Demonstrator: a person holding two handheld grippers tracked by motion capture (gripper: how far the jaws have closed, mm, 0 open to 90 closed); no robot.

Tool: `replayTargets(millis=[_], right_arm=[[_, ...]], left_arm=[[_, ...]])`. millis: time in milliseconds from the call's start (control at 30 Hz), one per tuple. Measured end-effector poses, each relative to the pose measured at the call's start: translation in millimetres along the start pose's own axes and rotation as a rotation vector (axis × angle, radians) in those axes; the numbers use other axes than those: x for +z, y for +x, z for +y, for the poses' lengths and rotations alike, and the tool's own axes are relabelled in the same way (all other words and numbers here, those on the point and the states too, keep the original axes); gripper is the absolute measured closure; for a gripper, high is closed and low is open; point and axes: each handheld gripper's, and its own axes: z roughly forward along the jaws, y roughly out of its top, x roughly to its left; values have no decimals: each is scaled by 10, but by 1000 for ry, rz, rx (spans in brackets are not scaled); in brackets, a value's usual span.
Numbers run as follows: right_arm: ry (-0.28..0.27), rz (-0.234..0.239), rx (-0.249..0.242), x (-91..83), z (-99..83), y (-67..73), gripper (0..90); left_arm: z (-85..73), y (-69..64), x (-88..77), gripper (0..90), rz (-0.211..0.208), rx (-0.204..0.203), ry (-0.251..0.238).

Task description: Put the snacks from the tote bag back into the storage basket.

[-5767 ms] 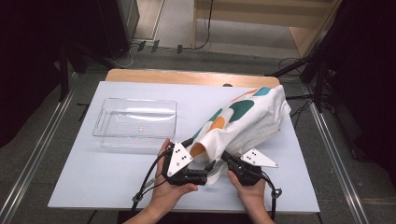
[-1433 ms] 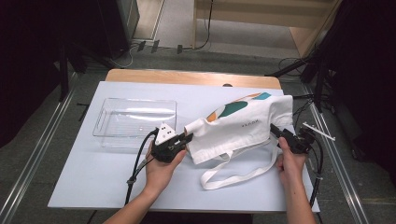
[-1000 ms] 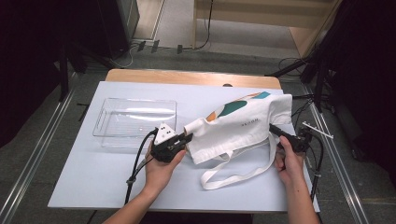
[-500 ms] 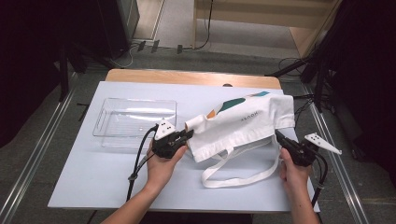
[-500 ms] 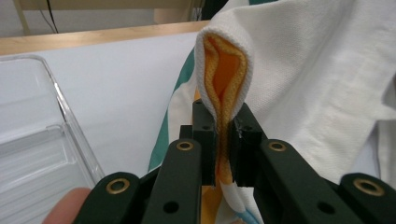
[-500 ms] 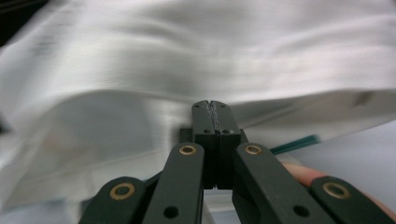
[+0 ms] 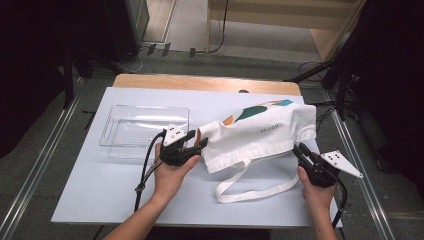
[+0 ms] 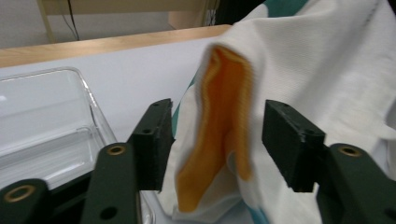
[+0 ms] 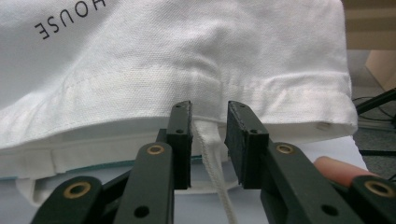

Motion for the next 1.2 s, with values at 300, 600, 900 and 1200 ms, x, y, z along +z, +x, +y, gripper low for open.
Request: replayTargets(millis=[300,600,900,1200], right_arm=[[-2,-21,26,88,25,26,729],[-15,-87,17,-70,61,-107,694],[22,-138,117,-5,130,-499,479],[131,-62,297,429,153,-852,180]], left_arm=[[-306,-343,-97,379,-14,46,63],[-357,-389,238,844,52,78,149],[-325,-204,245,887,18,79,177],[-353,-165,258,887,20,88,180]])
